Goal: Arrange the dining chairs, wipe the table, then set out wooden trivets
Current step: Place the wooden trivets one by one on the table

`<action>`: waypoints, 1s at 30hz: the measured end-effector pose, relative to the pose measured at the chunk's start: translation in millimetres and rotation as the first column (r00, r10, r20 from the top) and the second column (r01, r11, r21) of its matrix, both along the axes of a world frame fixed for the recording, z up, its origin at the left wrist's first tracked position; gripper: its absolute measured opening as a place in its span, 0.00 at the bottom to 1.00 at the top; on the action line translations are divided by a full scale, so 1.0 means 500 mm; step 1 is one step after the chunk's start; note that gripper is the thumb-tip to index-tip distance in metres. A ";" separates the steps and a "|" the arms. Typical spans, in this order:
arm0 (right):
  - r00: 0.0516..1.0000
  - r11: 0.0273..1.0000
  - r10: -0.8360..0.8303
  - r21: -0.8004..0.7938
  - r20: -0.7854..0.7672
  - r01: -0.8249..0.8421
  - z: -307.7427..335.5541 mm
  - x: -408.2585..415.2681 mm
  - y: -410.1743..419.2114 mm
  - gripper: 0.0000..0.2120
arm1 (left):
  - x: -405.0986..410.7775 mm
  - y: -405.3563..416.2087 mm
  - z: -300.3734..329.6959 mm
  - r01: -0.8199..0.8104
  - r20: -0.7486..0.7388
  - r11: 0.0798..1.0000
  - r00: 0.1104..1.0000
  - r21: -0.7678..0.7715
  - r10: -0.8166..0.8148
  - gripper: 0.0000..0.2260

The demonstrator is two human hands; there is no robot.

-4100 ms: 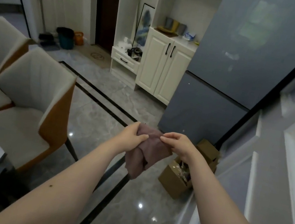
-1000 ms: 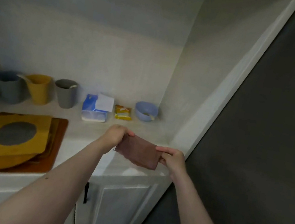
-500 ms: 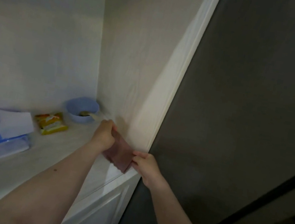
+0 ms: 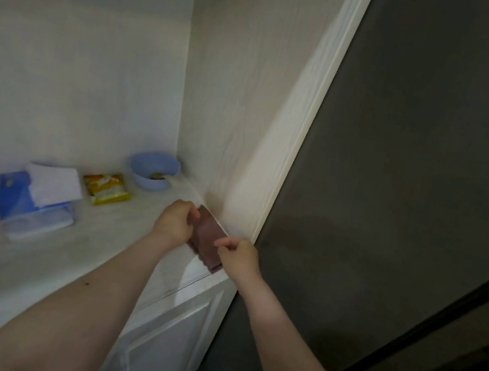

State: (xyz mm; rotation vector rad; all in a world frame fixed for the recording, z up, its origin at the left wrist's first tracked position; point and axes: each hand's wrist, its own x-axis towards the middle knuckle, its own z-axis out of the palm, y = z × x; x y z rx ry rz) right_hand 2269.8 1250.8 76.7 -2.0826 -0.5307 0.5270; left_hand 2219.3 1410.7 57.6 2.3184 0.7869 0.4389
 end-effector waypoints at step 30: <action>0.646 0.650 0.750 -0.021 -0.145 -0.760 -0.022 -0.518 0.133 0.17 | -0.759 -0.189 0.019 -0.958 0.067 0.261 0.254 -0.118 0.965 0.19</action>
